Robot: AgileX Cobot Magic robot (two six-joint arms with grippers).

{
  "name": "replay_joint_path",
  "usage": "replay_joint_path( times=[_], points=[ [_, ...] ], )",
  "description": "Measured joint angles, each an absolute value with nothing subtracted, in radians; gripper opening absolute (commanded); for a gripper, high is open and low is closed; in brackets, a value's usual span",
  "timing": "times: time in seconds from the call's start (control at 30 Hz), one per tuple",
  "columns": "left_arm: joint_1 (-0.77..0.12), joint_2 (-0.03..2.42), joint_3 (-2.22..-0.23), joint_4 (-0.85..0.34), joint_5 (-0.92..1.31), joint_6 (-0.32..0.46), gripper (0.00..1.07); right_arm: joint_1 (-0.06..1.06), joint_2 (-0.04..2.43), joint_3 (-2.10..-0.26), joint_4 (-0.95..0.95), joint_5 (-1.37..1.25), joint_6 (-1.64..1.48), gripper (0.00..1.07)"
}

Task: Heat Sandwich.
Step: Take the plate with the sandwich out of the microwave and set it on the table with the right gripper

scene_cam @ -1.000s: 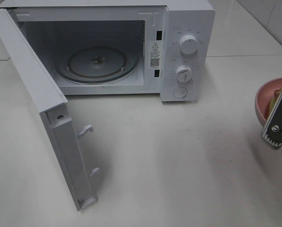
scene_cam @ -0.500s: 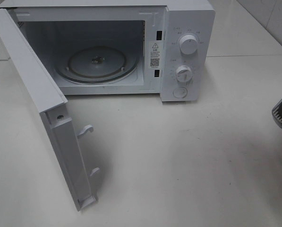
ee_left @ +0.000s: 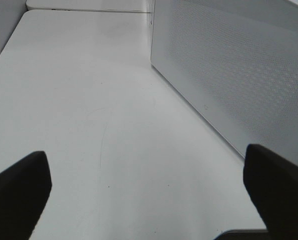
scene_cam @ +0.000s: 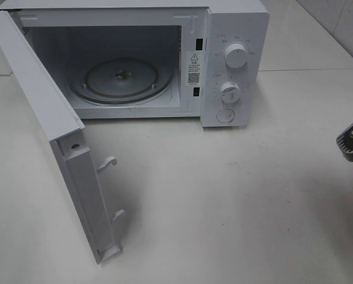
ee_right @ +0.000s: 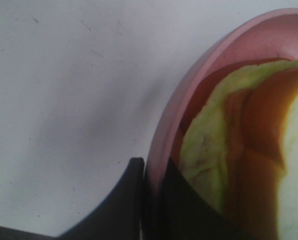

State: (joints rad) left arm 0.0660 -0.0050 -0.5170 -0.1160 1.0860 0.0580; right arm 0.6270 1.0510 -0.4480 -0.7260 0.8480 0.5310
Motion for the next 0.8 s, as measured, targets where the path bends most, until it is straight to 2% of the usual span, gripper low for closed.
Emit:
replay_joint_path(
  times=[0.8],
  points=[
    [0.066,-0.005,-0.517,-0.116,1.086,0.058,0.98,0.622,1.390,-0.448,-0.854,0.638,0.879,0.03]
  ],
)
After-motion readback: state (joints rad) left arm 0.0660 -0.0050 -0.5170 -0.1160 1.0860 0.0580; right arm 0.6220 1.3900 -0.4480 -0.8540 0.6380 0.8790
